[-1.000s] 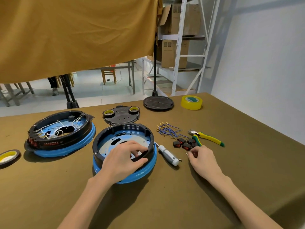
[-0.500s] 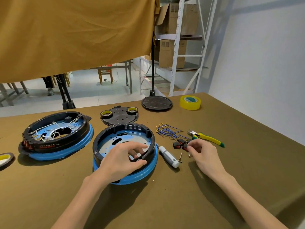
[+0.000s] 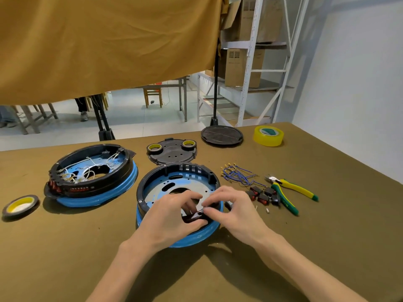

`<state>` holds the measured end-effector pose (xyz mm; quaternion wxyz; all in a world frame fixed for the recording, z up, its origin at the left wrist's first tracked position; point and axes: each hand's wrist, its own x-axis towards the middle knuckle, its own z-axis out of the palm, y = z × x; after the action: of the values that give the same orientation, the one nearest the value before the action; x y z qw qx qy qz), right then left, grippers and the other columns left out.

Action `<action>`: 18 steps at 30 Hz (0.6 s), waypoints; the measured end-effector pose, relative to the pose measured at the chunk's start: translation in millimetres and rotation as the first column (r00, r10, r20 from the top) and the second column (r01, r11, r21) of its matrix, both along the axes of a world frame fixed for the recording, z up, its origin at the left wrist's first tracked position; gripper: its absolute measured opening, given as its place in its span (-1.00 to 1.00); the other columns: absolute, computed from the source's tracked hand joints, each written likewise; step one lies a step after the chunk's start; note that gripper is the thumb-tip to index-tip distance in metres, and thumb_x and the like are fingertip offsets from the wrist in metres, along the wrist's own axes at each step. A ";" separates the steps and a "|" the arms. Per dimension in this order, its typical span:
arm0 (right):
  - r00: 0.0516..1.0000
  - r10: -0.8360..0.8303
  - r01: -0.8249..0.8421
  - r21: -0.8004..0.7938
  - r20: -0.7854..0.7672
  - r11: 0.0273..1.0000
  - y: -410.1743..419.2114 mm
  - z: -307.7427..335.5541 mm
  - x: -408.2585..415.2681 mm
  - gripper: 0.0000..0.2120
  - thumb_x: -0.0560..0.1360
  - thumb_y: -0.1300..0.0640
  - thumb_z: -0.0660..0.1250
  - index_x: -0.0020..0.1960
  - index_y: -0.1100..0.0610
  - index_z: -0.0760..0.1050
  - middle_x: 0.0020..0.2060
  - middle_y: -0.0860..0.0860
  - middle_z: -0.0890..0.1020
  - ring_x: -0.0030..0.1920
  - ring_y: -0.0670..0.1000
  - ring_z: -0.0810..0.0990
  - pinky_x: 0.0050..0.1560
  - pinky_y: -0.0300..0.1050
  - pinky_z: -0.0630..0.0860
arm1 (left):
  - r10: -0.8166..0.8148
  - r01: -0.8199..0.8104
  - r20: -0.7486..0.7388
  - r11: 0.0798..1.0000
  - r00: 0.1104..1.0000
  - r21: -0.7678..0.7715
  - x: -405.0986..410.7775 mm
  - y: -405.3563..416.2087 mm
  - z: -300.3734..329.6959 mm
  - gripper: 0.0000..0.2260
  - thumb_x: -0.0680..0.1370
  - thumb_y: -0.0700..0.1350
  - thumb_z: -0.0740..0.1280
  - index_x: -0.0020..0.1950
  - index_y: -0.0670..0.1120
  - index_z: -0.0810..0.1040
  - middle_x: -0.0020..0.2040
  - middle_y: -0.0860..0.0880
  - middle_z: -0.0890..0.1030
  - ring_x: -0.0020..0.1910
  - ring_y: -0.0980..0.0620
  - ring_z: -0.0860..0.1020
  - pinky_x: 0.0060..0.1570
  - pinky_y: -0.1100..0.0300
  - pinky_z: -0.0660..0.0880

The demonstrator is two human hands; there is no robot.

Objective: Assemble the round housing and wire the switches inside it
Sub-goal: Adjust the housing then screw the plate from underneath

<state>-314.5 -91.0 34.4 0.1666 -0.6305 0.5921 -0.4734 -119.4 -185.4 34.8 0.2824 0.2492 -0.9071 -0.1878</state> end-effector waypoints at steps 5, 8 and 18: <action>0.998 0.021 -0.018 0.051 -0.067 0.999 -1.2 -2.3 6.1 -0.92 0.48 0.02 0.54 -0.03 -0.13 0.74 -0.06 -0.21 0.64 0.15 -0.11 0.50 0.14 -0.29 0.39 | 0.055 -0.056 -0.011 0.987 0.998 -0.152 11.0 -0.5 -5.0 -0.54 0.45 0.38 0.40 0.20 0.12 0.66 -0.13 0.27 0.65 -0.11 0.32 0.58 0.20 0.23 0.43; 0.997 0.023 -0.019 0.050 -0.072 0.999 -2.1 -2.3 6.7 -0.90 0.47 0.00 0.54 -0.03 -0.16 0.74 -0.06 -0.21 0.64 0.14 -0.10 0.50 0.11 -0.34 0.36 | 0.062 -0.063 -0.011 0.984 0.998 -0.164 11.1 3.1 -7.9 -0.60 0.48 0.38 0.37 0.11 0.13 0.69 -0.12 0.24 0.69 -0.15 0.30 0.60 0.05 0.22 0.51; 0.998 0.035 -0.026 0.157 -0.052 0.987 -5.5 9.7 7.3 -0.88 0.44 0.02 0.56 -0.06 -0.17 0.74 -0.10 -0.18 0.66 0.11 -0.13 0.54 0.12 -0.13 0.45 | 0.074 -0.080 -0.040 0.985 0.996 -0.152 10.6 5.0 -9.1 -0.62 0.49 0.38 0.32 0.05 0.15 0.71 -0.13 0.25 0.70 -0.14 0.29 0.62 -0.04 0.42 0.47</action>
<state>-307.1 -96.5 44.1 0.2066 -0.6372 0.6220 -0.4056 -108.9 -180.3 25.7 0.3234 0.2584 -0.9035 -0.1109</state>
